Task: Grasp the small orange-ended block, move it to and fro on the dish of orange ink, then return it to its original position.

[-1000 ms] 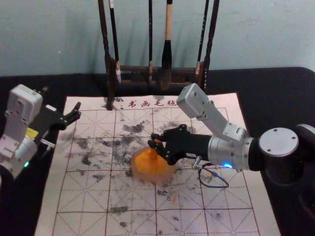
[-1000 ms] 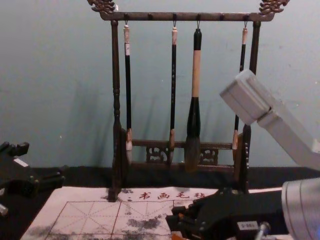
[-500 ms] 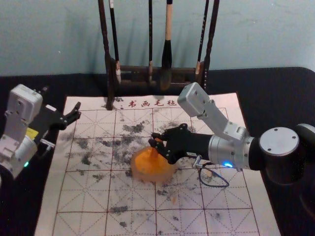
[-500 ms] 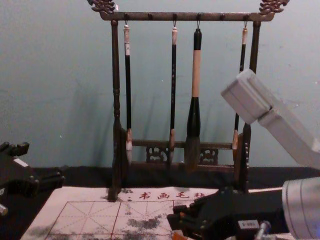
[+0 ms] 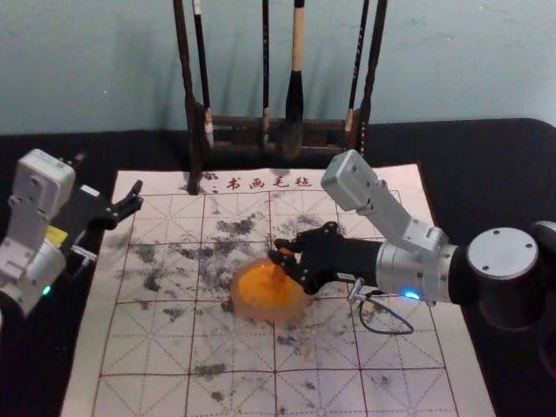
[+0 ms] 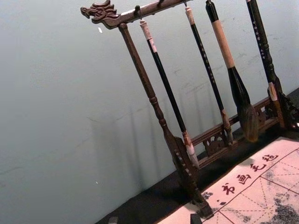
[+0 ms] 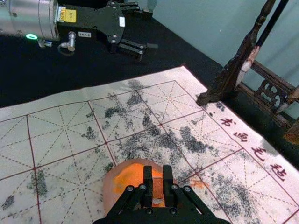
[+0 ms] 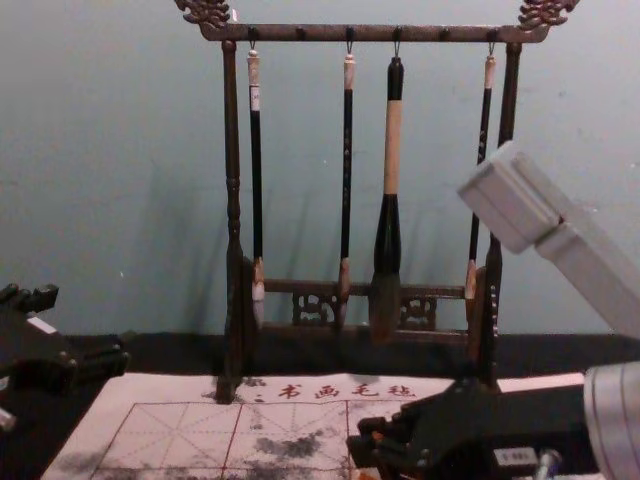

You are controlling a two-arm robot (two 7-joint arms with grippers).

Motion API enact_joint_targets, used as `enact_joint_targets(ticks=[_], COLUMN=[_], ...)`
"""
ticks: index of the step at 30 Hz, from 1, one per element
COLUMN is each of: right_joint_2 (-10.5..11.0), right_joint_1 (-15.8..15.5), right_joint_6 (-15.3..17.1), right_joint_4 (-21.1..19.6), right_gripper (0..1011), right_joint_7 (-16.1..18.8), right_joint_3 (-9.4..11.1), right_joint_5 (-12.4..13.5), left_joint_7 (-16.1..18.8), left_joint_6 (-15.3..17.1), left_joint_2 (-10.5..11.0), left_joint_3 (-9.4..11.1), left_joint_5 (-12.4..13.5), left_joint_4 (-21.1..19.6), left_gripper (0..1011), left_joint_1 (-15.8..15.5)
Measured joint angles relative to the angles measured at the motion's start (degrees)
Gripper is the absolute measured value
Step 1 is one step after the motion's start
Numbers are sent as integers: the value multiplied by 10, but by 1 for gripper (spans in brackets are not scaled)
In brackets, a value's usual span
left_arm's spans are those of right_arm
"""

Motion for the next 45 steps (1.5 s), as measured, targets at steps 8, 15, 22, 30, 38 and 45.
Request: enact_joint_targets(ticks=[8, 15, 22, 30, 38, 45], right_joint_2=[11, 21, 23, 15, 3, -7], right_joint_1=[-8, -16, -19, -15, -6, 1], right_joint_6=[-4, -7, -8, -5, -2, 0], right_joint_4=[-11, -22, -27, -26, -19, -8], right_gripper=[126, 126, 126, 126, 126, 126], right_joint_7=[5, 11, 12, 12, 9, 5], right_joint_3=[3, 2, -2, -9, -17, -24], right_joint_5=[7, 13, 16, 18, 19, 15], left_joint_7=[0, 0, 0, 0, 0, 0], left_joint_6=[0, 0, 0, 0, 0, 0], left_joint_2=[0, 0, 0, 0, 0, 0], left_joint_3=[0, 0, 0, 0, 0, 0], left_joint_5=[0, 0, 0, 0, 0, 0], left_joint_4=[0, 0, 0, 0, 0, 0], left_gripper=[1001, 1001, 1001, 1001, 1001, 1001], left_joint_1=[0, 0, 0, 0, 0, 0])
